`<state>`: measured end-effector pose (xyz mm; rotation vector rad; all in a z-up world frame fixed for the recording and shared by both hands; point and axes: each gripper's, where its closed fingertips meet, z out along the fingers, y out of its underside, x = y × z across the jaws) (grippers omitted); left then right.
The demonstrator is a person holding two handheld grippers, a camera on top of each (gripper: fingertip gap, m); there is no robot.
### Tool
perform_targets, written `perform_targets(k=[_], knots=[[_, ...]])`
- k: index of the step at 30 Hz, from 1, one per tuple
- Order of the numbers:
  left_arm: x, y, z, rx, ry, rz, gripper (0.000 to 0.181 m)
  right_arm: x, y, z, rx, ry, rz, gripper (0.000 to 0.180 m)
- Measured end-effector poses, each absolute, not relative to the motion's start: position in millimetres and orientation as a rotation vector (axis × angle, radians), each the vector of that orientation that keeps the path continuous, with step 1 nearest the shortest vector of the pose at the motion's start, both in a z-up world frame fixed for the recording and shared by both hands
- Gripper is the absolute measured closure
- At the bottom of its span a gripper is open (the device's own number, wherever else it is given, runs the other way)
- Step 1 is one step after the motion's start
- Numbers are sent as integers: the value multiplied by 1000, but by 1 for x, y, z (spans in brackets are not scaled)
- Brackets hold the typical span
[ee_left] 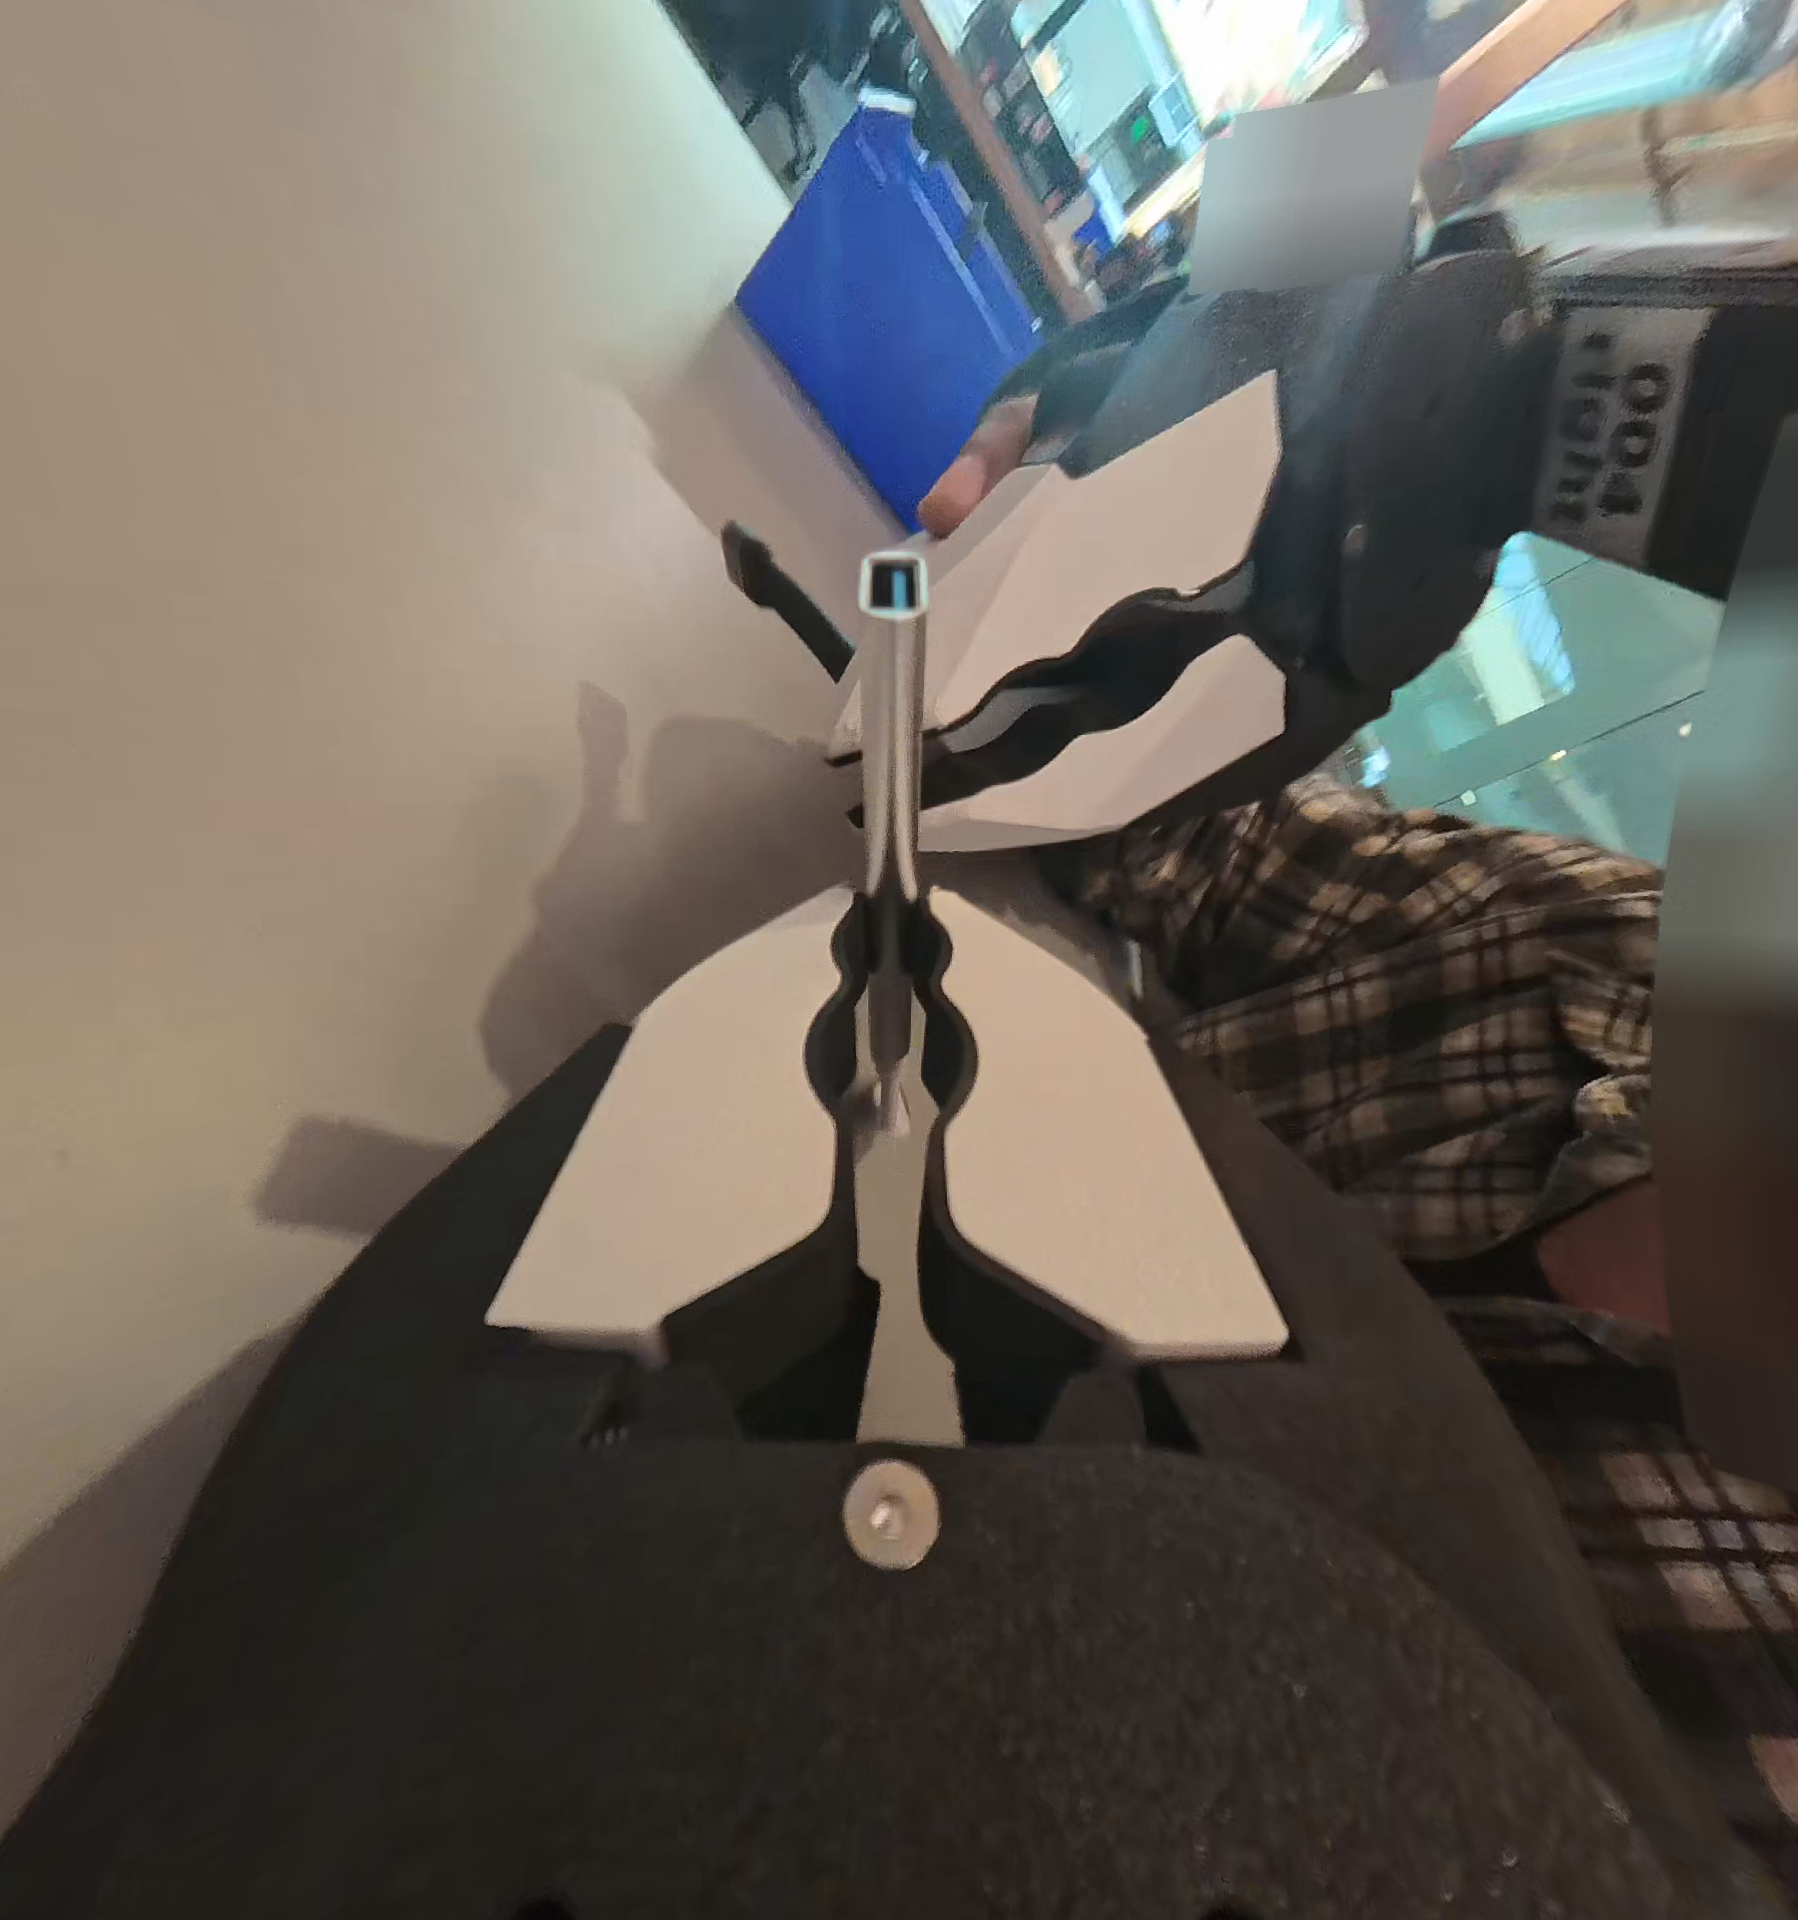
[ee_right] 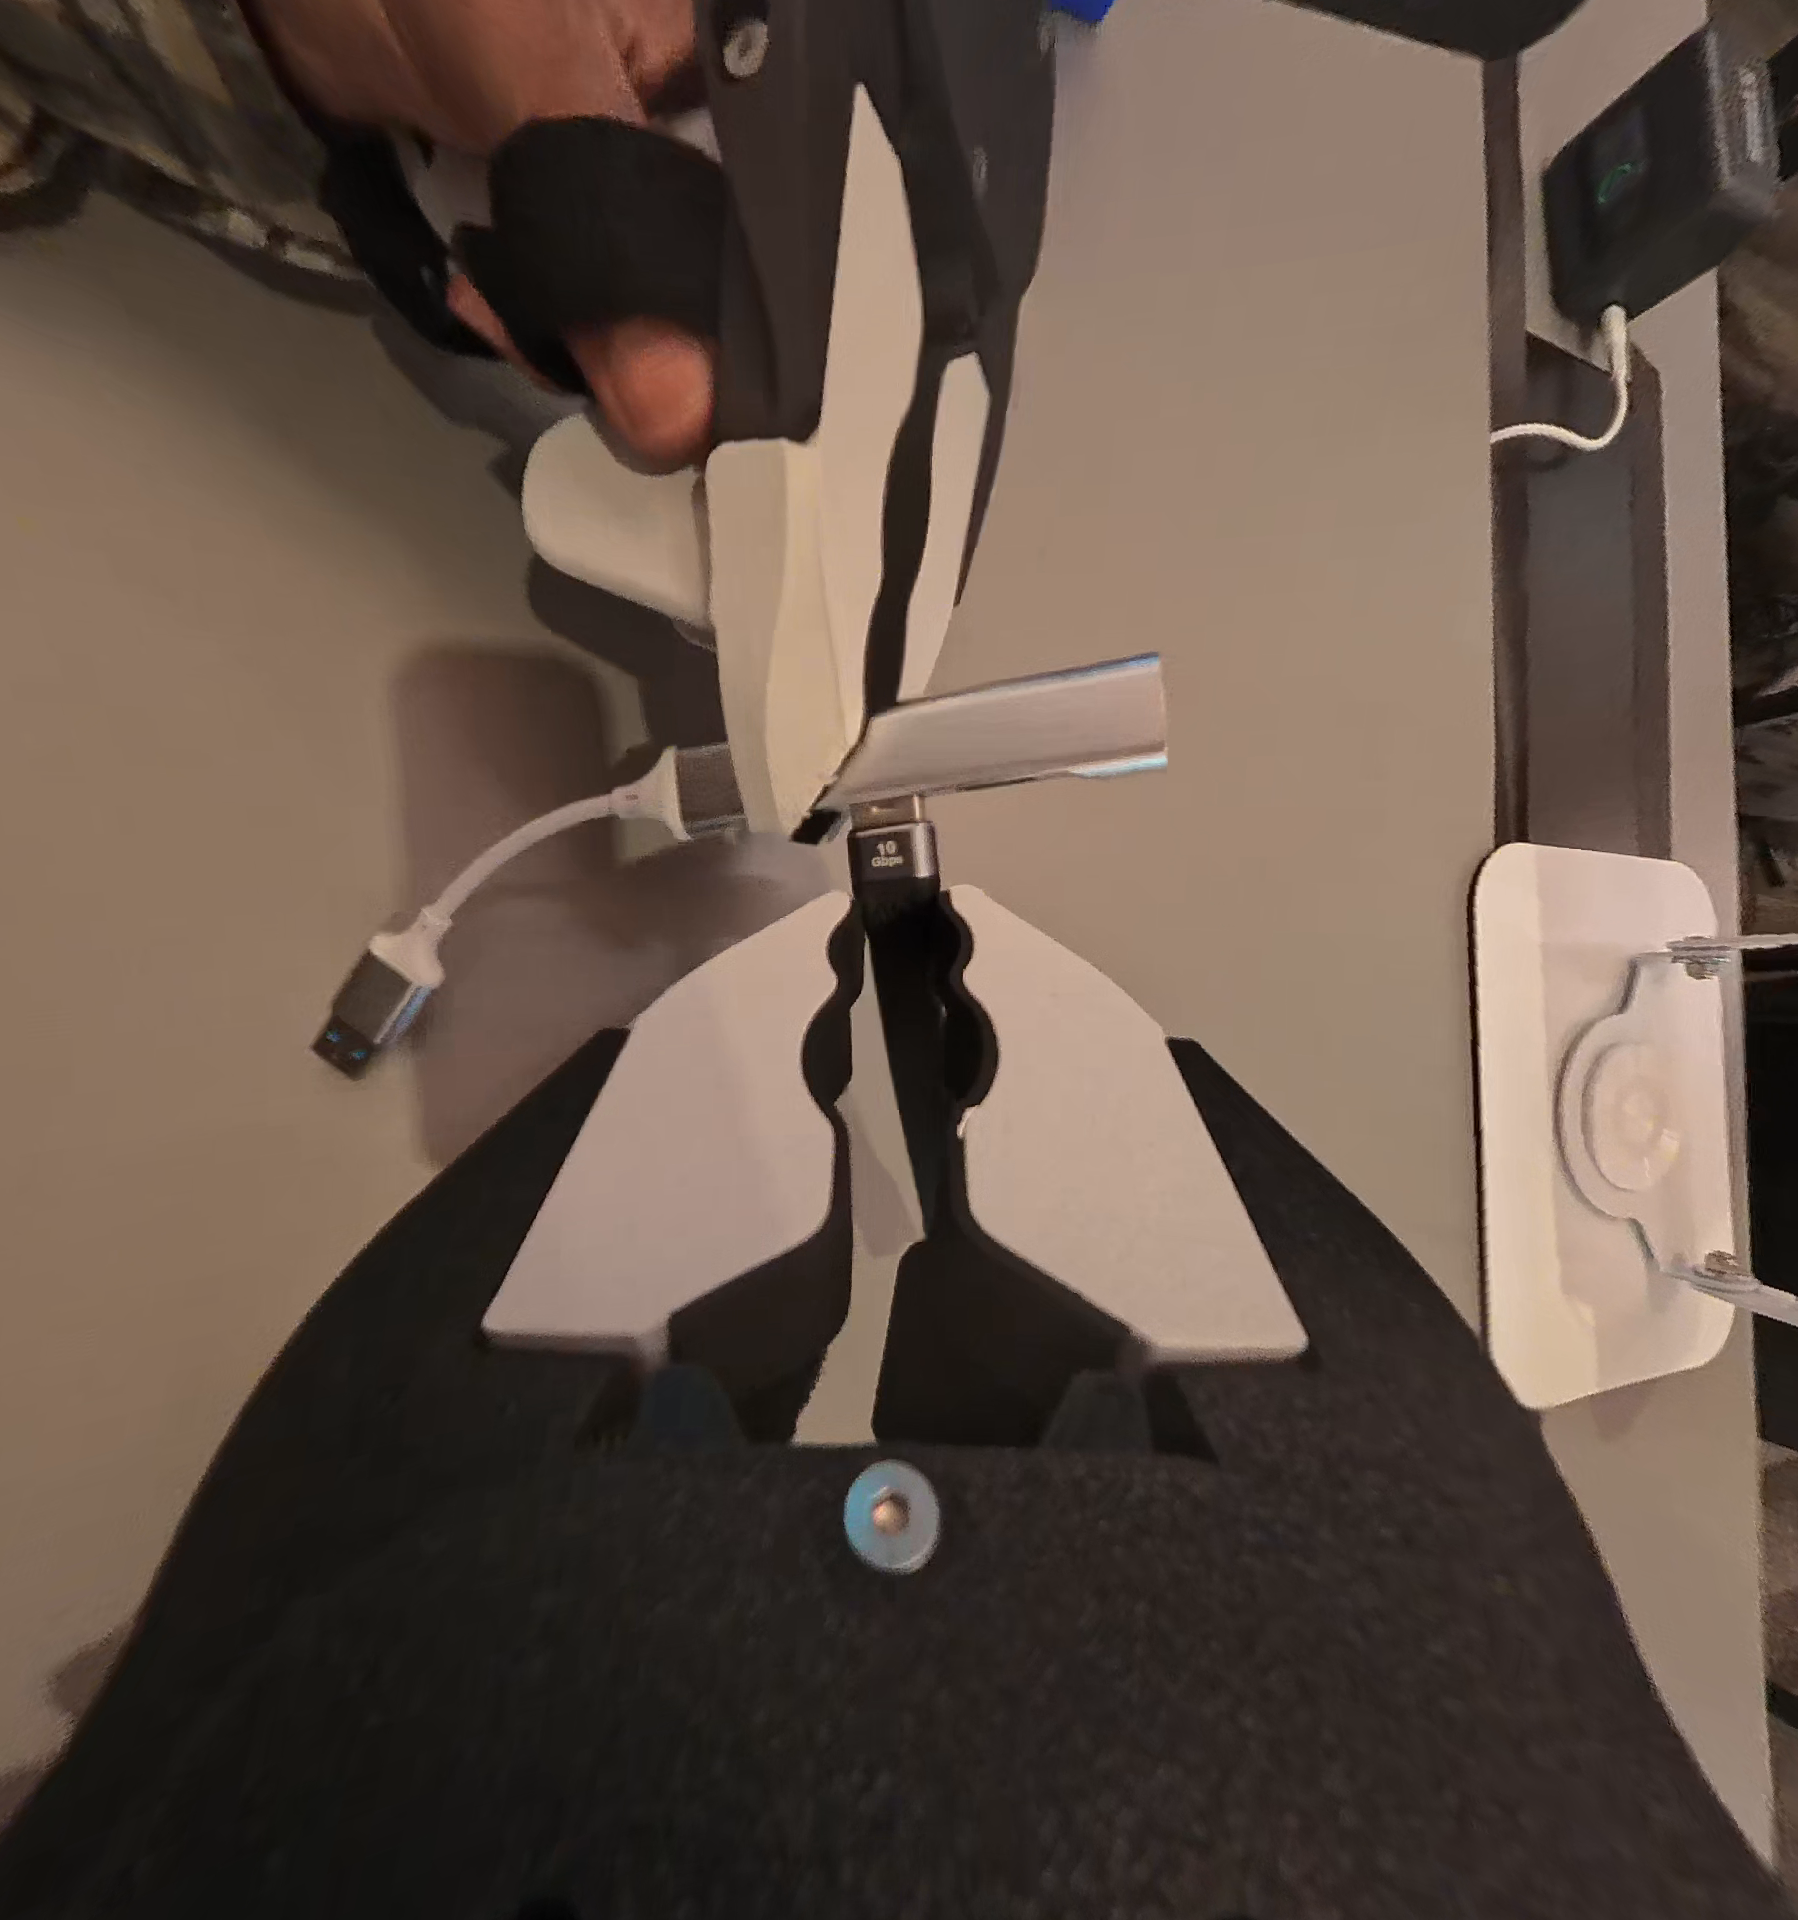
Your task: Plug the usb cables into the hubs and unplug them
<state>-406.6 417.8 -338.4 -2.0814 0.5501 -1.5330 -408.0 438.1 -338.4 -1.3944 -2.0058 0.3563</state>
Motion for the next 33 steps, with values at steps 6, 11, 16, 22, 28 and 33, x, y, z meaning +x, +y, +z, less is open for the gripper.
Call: perform_targets(k=[6, 11, 16, 22, 28, 33], knots=[[-404, 414, -351, -2166, 592, -1501, 174, -410, 438, -349, -1364, -2040, 281, 169], [-397, 404, -361, -2234, 685, -1470, 174, -411, 430, -351, -1292, -2106, 254, 169], [-394, 405, -362, -2216, 666, -1508, 174, -405, 430, -356, -1294, -2153, 301, 167], [-397, 404, -356, -2160, 588, -1674, 174, -403, 440, -347, -1233, -2128, 257, 162], [-394, 390, -343, -2078, 584, -1937, 174, -392, 423, -325, -1013, -2086, 670, 150], [-386, 379, -337, -2030, 625, -2056, 174, -388, 412, -326, -837, -2013, 843, 150]])
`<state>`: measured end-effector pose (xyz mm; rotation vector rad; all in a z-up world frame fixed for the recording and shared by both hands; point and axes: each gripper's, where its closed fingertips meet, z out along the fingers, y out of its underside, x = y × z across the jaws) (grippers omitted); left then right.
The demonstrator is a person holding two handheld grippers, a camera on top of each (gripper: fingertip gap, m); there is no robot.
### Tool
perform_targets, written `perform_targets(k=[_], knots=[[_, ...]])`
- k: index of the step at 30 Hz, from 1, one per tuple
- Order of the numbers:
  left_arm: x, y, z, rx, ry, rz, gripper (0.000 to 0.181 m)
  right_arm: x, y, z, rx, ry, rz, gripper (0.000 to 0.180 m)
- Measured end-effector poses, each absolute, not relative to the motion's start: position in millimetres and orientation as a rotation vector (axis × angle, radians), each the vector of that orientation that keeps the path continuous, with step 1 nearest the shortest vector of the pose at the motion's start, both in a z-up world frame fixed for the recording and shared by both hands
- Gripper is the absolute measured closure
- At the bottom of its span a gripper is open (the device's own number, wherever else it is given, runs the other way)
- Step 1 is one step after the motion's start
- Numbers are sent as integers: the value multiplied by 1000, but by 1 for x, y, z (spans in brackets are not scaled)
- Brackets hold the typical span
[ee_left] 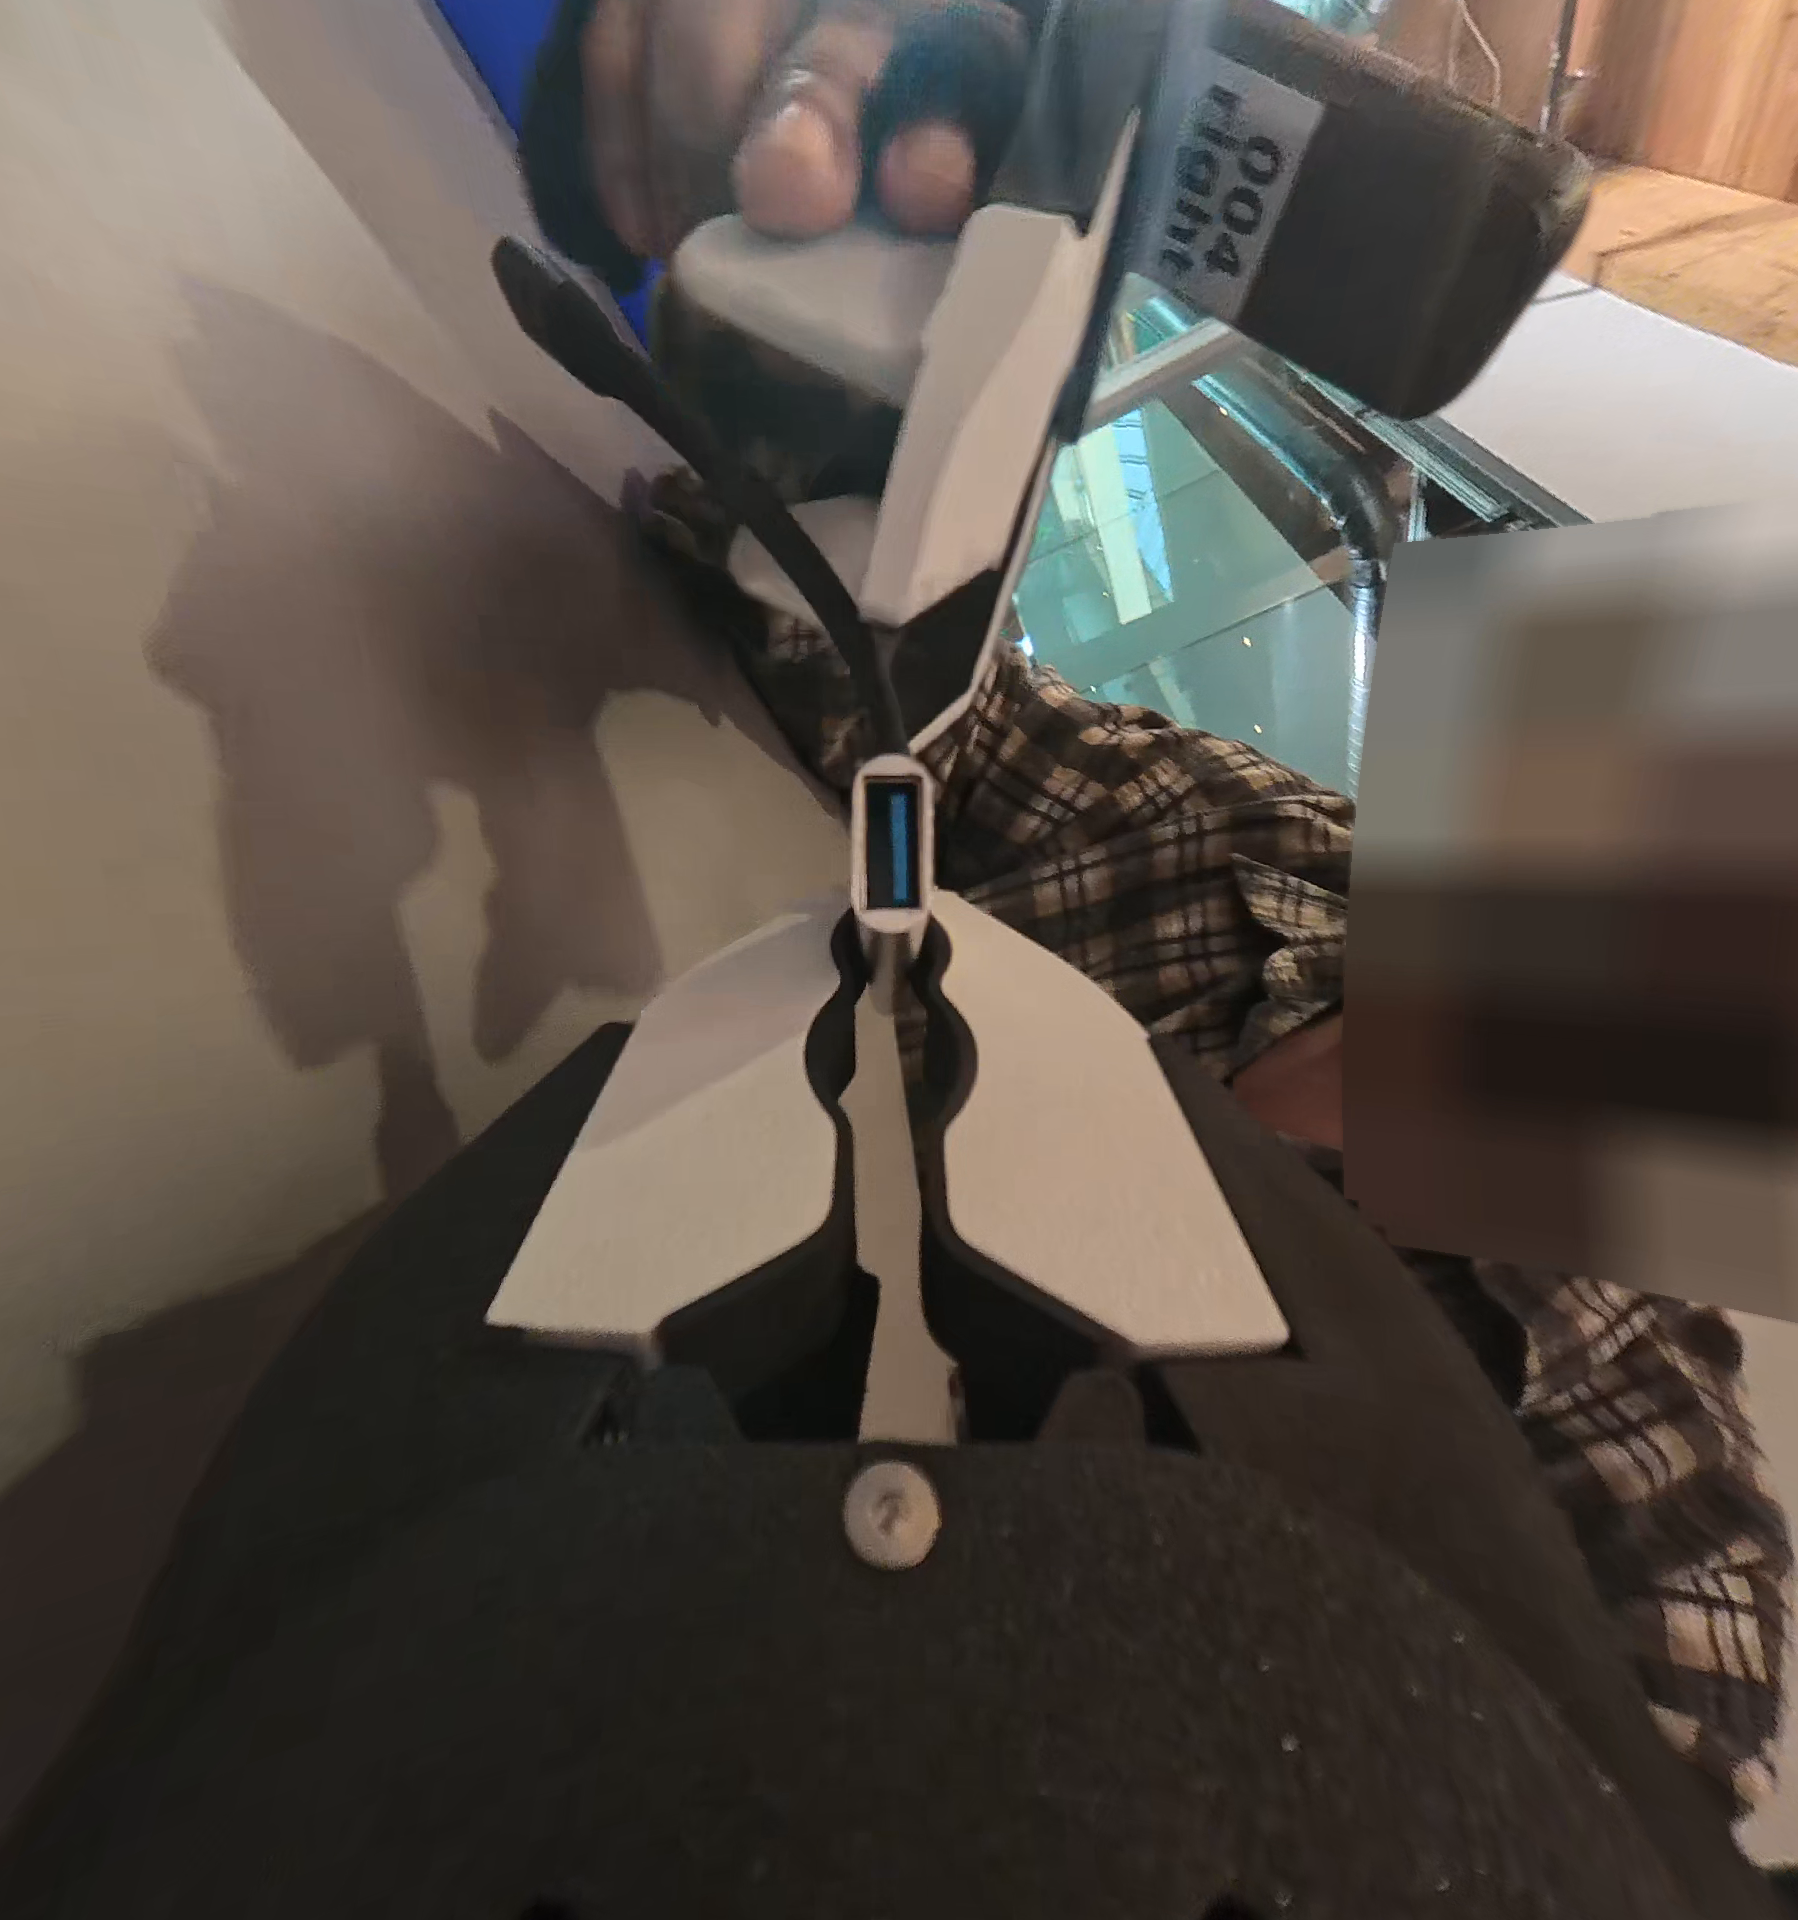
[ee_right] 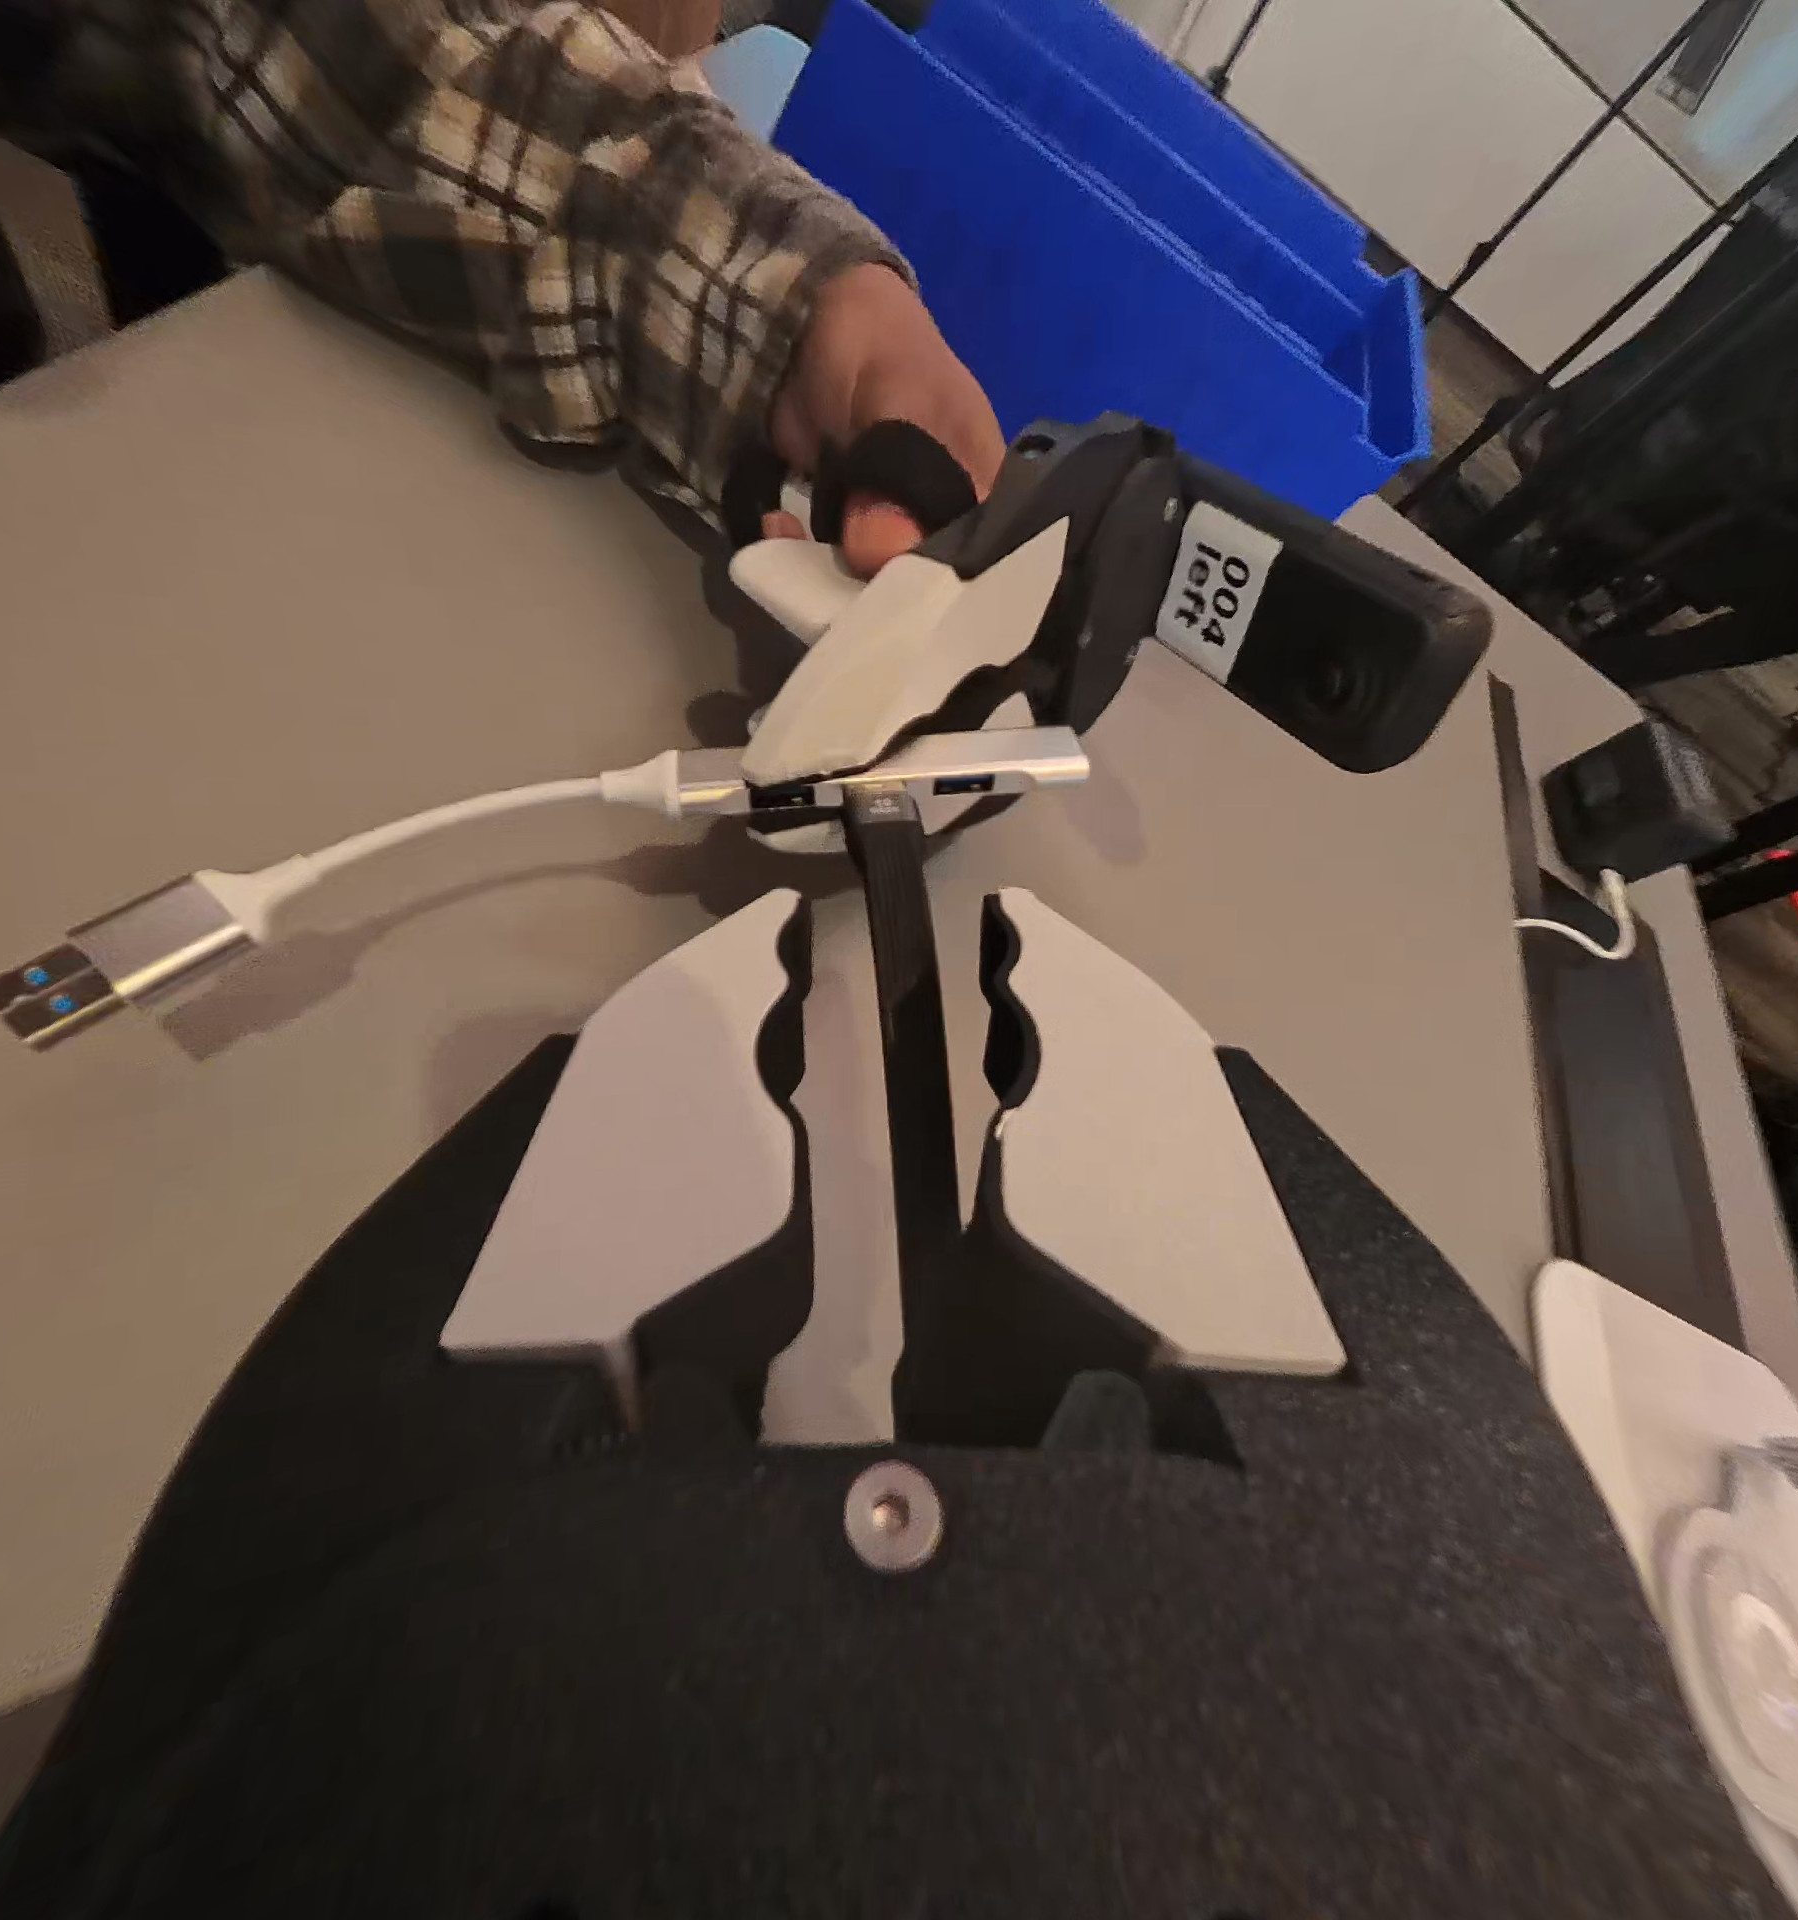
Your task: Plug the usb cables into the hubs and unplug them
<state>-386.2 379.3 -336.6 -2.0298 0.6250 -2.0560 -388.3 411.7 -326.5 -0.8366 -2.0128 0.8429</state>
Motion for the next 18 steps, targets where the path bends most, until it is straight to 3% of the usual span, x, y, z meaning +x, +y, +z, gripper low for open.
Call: perform_targets(k=[7, 18], knots=[[-383, 375, -334, -2009, 642, -2097, 174, -397, 397, -329, -822, -1951, 1056, 165], [-396, 395, -320, -1883, 472, -2129, 168, -399, 412, -316, -924, -1793, 1136, 166]])
